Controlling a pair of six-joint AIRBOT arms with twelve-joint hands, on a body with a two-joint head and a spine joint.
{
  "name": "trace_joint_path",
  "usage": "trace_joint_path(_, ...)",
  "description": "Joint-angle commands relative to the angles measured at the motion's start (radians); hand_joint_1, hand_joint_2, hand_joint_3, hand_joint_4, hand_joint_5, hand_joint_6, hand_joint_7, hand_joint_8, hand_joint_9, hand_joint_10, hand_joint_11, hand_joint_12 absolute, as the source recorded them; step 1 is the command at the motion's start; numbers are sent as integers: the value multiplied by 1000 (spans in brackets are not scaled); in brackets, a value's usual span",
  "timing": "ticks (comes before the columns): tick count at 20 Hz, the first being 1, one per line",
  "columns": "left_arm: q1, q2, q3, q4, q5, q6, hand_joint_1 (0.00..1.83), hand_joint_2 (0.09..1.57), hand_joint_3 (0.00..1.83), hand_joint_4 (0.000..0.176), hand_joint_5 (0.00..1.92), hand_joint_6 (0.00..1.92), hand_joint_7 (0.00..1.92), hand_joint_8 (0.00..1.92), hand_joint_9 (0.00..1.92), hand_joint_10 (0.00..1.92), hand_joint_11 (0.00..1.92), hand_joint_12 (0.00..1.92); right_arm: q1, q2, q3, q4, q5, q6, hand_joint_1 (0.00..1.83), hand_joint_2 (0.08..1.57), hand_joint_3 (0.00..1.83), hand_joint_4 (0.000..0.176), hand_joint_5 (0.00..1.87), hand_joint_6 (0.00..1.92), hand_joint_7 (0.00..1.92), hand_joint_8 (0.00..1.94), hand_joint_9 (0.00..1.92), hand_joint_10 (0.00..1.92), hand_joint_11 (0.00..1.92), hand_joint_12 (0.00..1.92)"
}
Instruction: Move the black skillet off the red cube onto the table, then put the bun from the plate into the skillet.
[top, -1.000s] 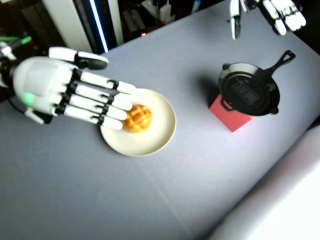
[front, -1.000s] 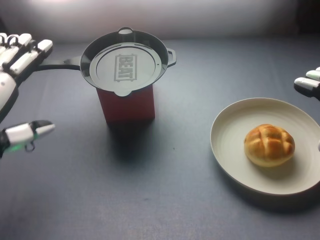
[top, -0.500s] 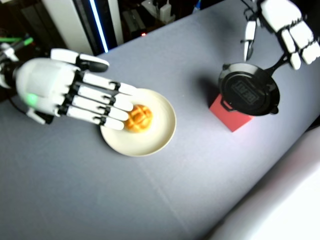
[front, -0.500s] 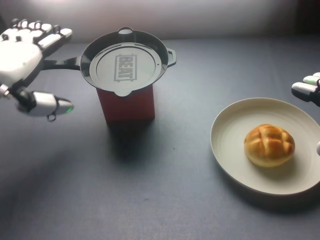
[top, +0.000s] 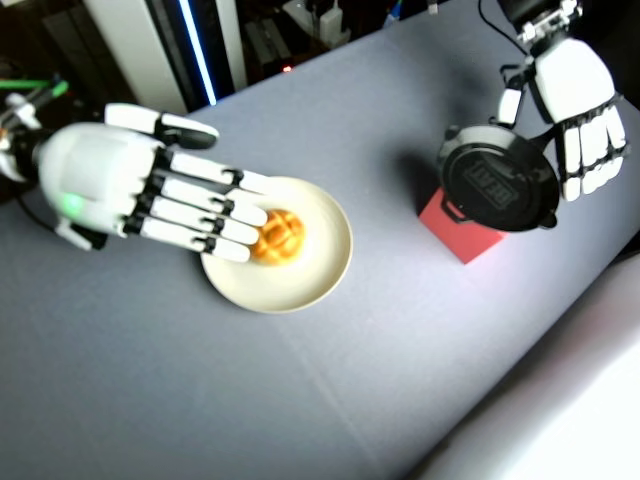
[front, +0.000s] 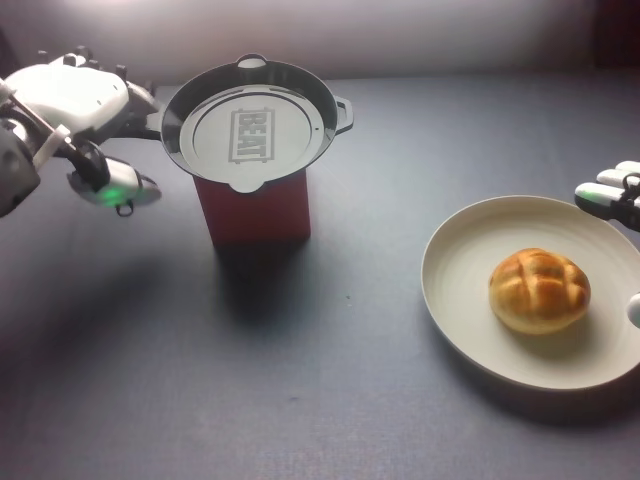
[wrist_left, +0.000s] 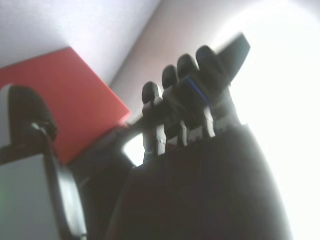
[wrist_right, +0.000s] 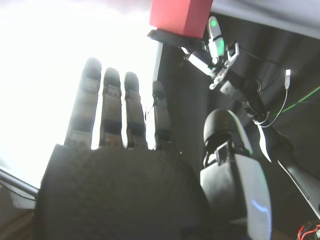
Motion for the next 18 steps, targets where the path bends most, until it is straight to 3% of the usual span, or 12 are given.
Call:
trace_joint_path(1,-12,3,10,18,-82,6,1072,1082,0,43,1034,859,1141,249,898,550,469,1371,3,2,6,10,122,7,0,1340,7,63,199,4,196,5,179,2,220,12)
trace_joint_path(2,-13,-1,13,16,-79,6,973,1066,0,0,890,1281,970,1154,933,1349,796,1717,3,1,7,9,121,7,0,1337,5,75,199,3,194,4,177,1,213,8)
trace_joint_path(3,-13,-2,13,14,-82,6,960,1071,1,0,825,1793,868,1768,963,1807,1012,1880,3,0,7,8,120,8,0,1330,1,77,198,3,191,2,170,0,204,5)
trace_joint_path(4,-13,-5,12,12,-86,6,954,1087,1,126,837,1895,855,1890,1006,1898,1123,1913,3,0,7,8,120,8,0,1325,0,72,197,2,195,3,171,1,204,4)
trace_joint_path(5,-13,-6,9,13,-94,5,955,1127,7,166,887,1916,928,1915,1107,1916,1230,1919,3,-1,7,8,119,8,0,1324,0,68,205,5,199,4,166,0,197,1)
trace_joint_path(6,-11,-5,2,22,-107,-5,987,1186,16,174,993,1920,1071,1920,1268,1920,1358,1921,3,-1,7,7,118,10,0,1320,0,52,211,7,202,5,168,1,198,2)
trace_joint_path(7,-4,0,-10,42,-128,-33,1088,1230,13,176,1095,1921,1229,1921,1417,1921,1479,1921,3,-1,7,7,117,10,0,1311,0,48,208,5,203,5,172,3,198,1)
trace_joint_path(8,5,6,-21,57,-151,-66,1153,1257,2,111,1178,1921,1335,1921,1510,1921,1552,1921,3,-1,7,7,117,11,0,1312,0,44,211,6,209,7,172,3,191,0)
trace_joint_path(9,14,13,-32,76,-179,-105,1222,1283,0,0,1230,1921,1382,1921,1561,1921,1598,1921,3,-1,7,7,117,11,0,1319,0,44,216,7,213,8,172,2,192,1)
trace_joint_path(13,73,54,-85,188,-335,-339,1413,1279,0,0,1186,1921,1399,1921,1589,1921,1593,1921,3,-3,7,7,116,14,0,1323,0,55,219,6,209,4,168,0,188,2)
trace_joint_path(15,89,76,-118,215,-396,-373,1381,1277,1,0,1237,1921,1399,1921,1571,1921,1602,1921,3,-4,7,7,115,14,0,1330,3,35,229,8,227,9,170,1,163,0)
trace_joint_path(18,118,107,-173,257,-504,-430,1323,1286,2,0,1216,1921,1392,1921,1548,1921,1595,1921,3,-7,7,7,114,15,0,1329,2,23,231,6,236,10,185,7,182,10)
